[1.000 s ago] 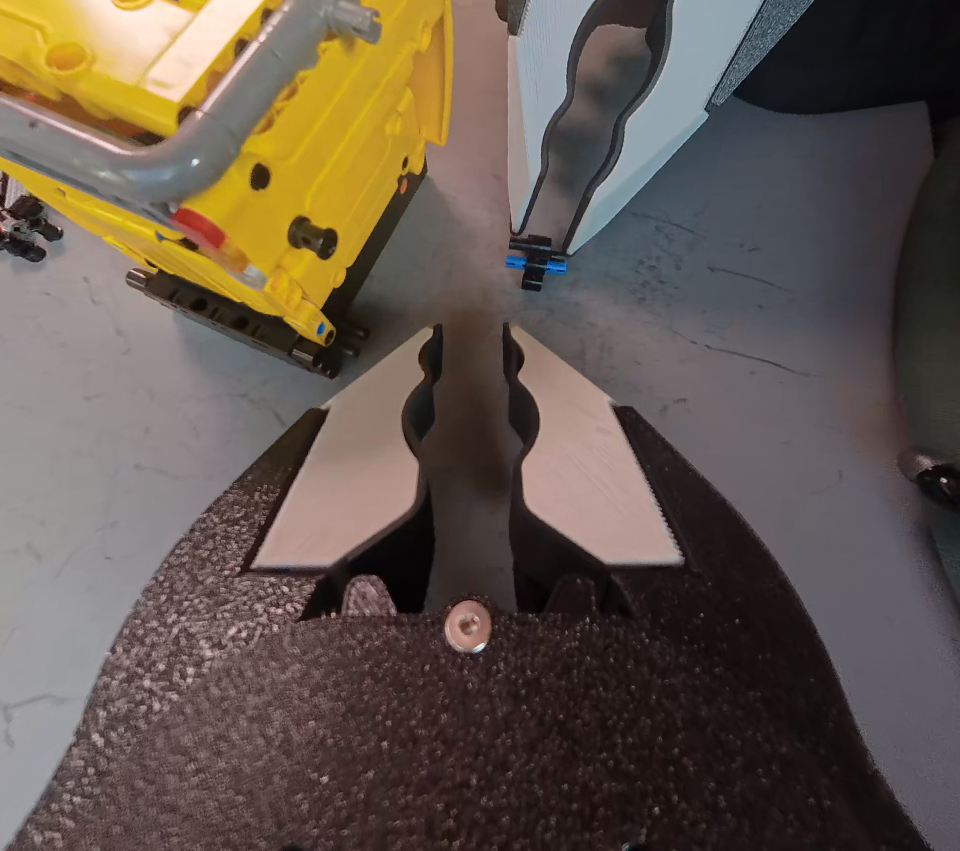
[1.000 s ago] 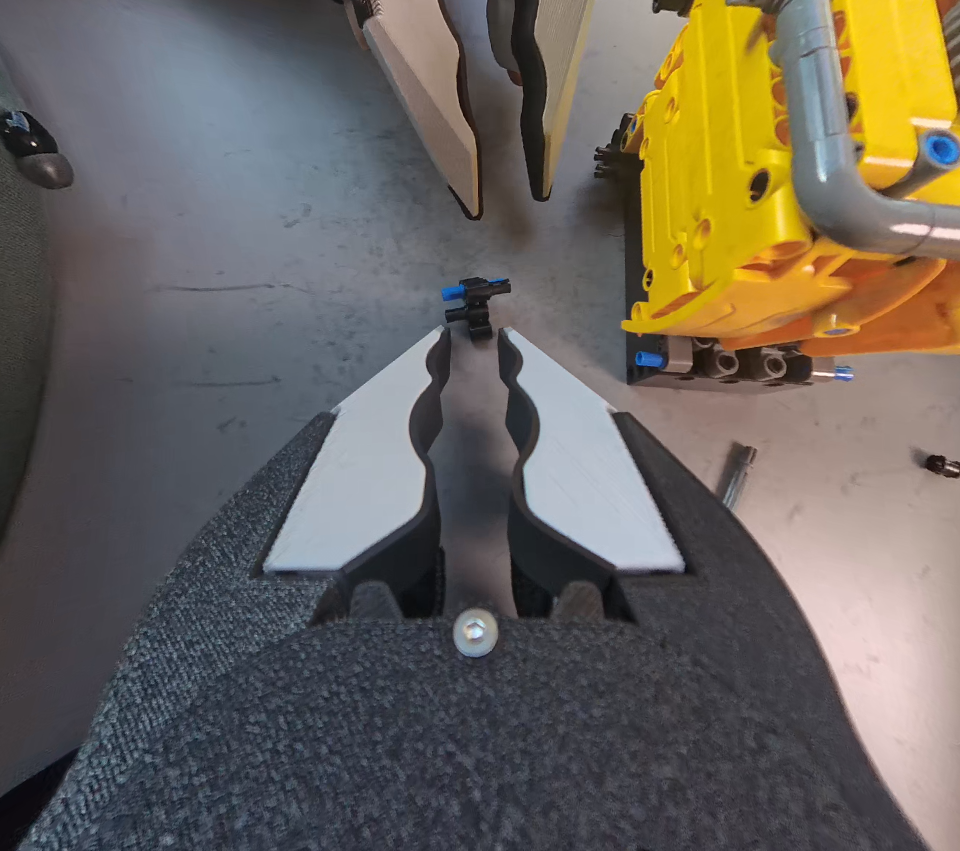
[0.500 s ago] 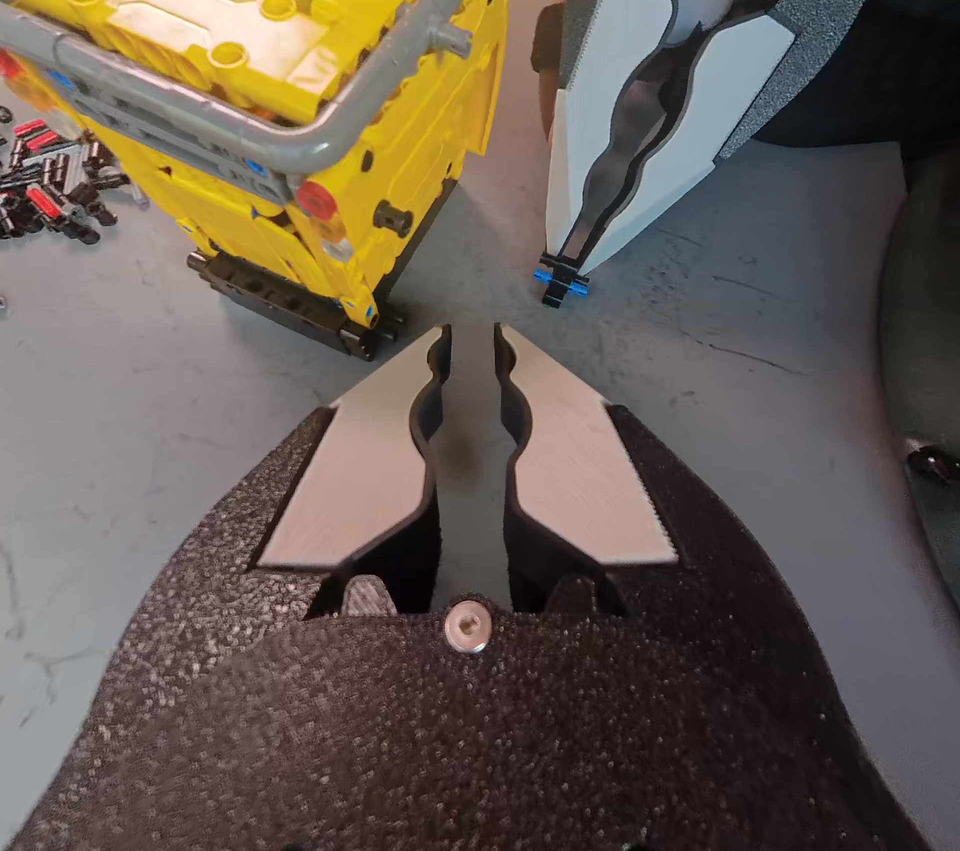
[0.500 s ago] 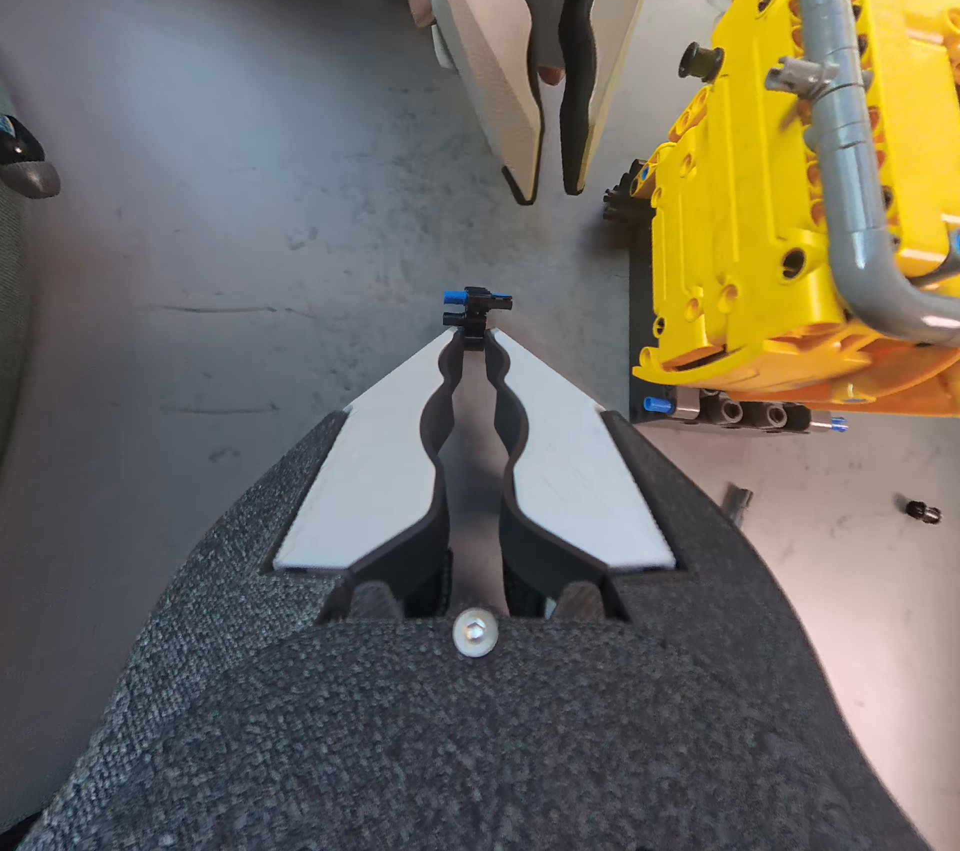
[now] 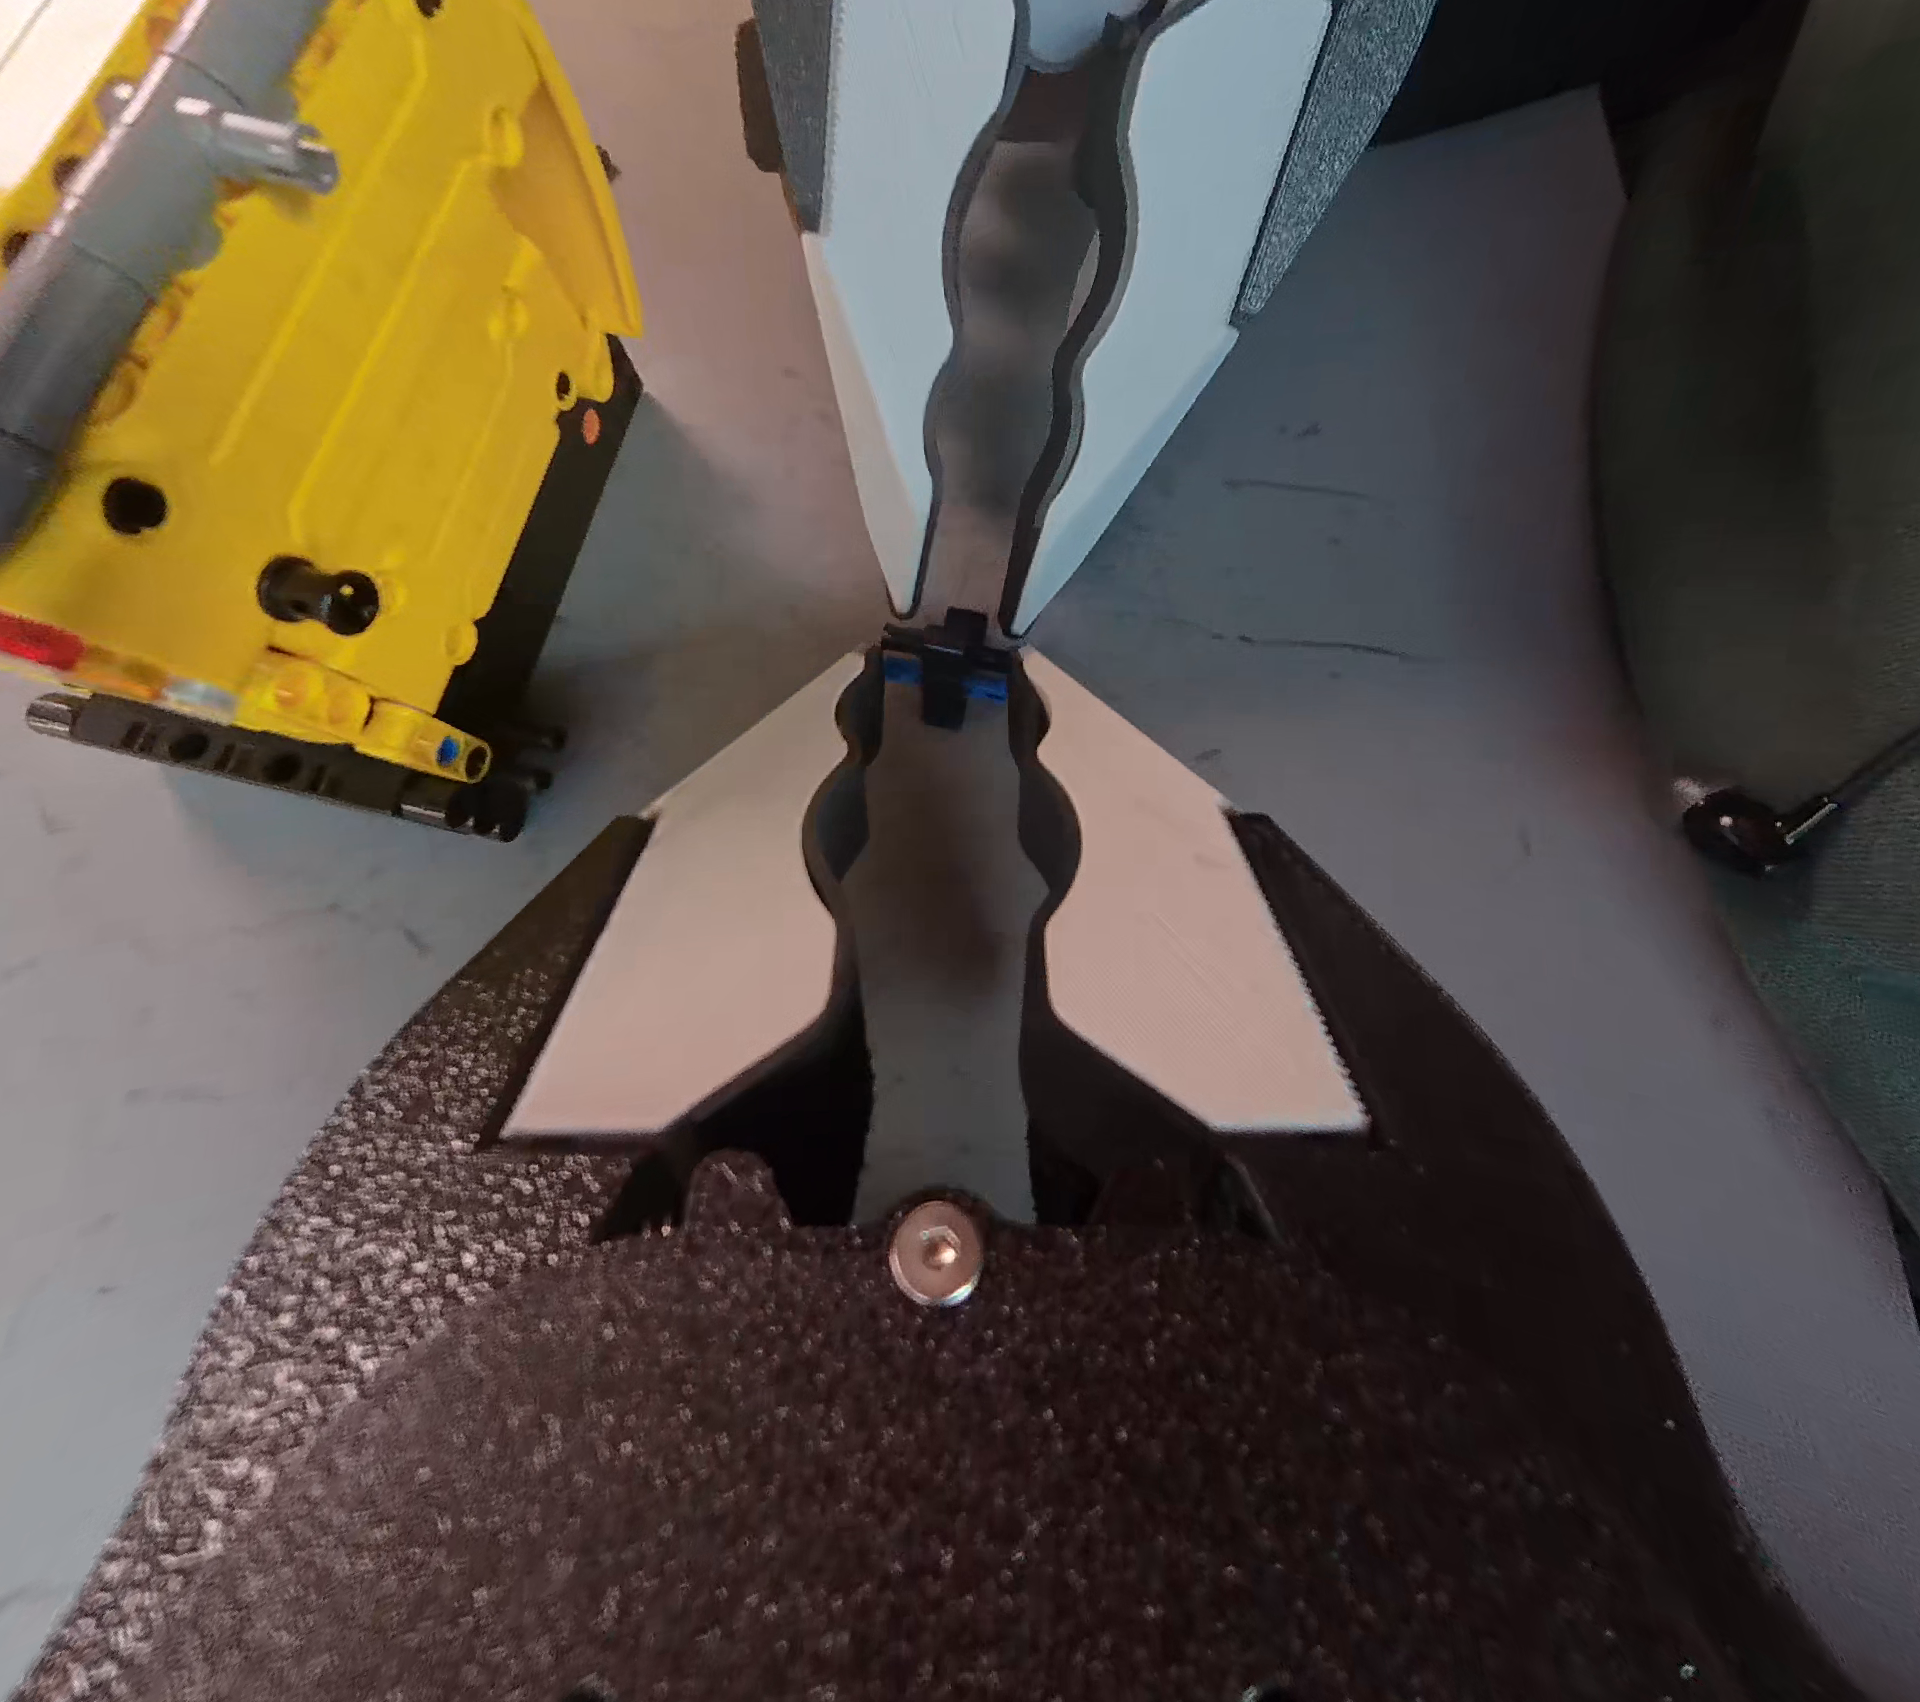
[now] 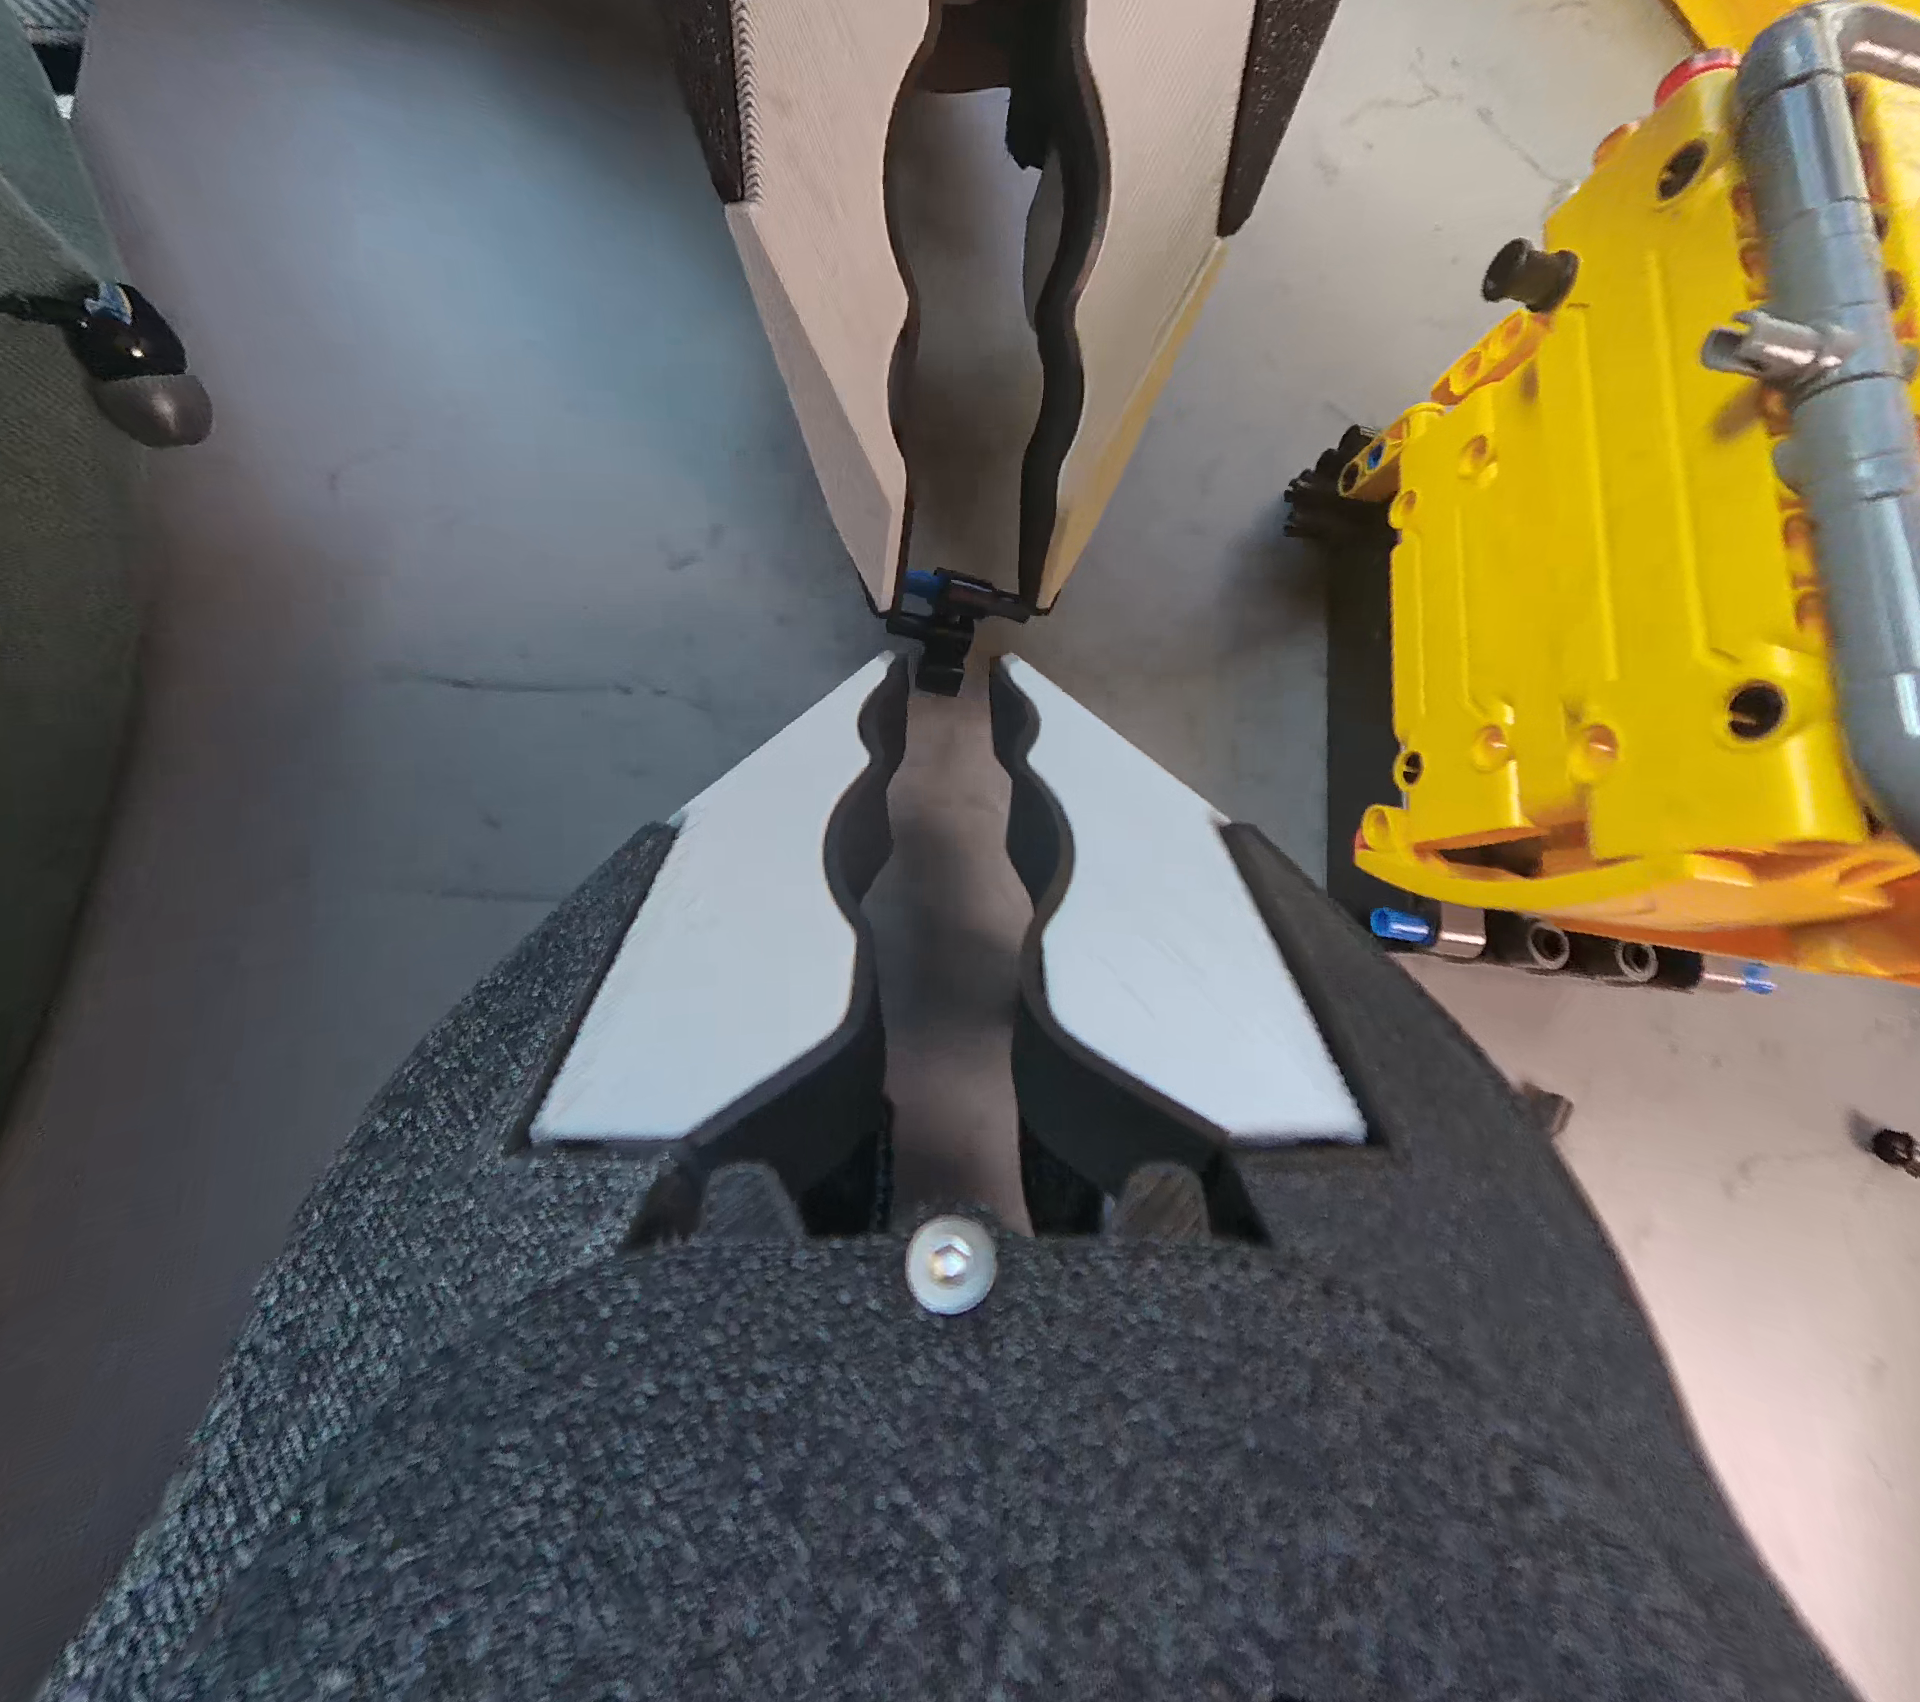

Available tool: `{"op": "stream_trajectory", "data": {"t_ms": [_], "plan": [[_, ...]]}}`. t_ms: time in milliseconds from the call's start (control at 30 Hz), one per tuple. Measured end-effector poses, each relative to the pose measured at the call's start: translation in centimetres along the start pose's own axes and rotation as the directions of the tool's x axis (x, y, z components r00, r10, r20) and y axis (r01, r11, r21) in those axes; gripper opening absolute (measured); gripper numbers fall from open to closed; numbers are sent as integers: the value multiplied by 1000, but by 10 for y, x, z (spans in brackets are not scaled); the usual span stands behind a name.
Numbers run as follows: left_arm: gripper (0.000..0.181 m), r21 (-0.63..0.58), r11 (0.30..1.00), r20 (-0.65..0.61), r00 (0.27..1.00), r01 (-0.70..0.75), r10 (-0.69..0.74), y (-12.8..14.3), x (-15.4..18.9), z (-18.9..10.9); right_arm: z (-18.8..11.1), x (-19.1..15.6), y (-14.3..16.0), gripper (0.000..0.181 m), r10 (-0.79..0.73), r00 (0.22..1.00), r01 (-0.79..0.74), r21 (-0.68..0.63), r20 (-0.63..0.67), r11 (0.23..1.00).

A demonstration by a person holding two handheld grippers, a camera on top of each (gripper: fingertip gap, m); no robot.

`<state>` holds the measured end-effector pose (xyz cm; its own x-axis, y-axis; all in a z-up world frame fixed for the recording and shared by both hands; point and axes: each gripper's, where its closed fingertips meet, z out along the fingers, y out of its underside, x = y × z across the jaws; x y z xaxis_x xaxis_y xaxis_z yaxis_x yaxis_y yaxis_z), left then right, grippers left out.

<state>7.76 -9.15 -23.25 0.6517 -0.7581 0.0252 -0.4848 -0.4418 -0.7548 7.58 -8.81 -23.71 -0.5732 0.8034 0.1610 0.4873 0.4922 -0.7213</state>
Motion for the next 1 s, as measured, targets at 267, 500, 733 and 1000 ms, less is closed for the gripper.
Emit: {"op": "stream_trajectory", "data": {"t_ms": [267, 500, 733, 1000], "plan": [[27, 3, 1000, 25, 1000, -12, 12, 1, -8, -12, -66, 38, -47, 17, 16, 987, 38, 333, -157, 942], [27, 380, 915, 104, 976, 138, -191, -39, -51, -78, -98, 102, -41, 76, 210, 918, -36, 456, -337, 889], [44, 439, 873, 197, 925, 212, -324, -26, -87, -78, -48, 122, -19, 111, 248, 937, -143, 376, -246, 915], [46, 391, 891, 221, 916, 230, -334, -18, -88, -65, -45, 150, -12, 104, 341, 876, -214, 358, -342, 909]]}}
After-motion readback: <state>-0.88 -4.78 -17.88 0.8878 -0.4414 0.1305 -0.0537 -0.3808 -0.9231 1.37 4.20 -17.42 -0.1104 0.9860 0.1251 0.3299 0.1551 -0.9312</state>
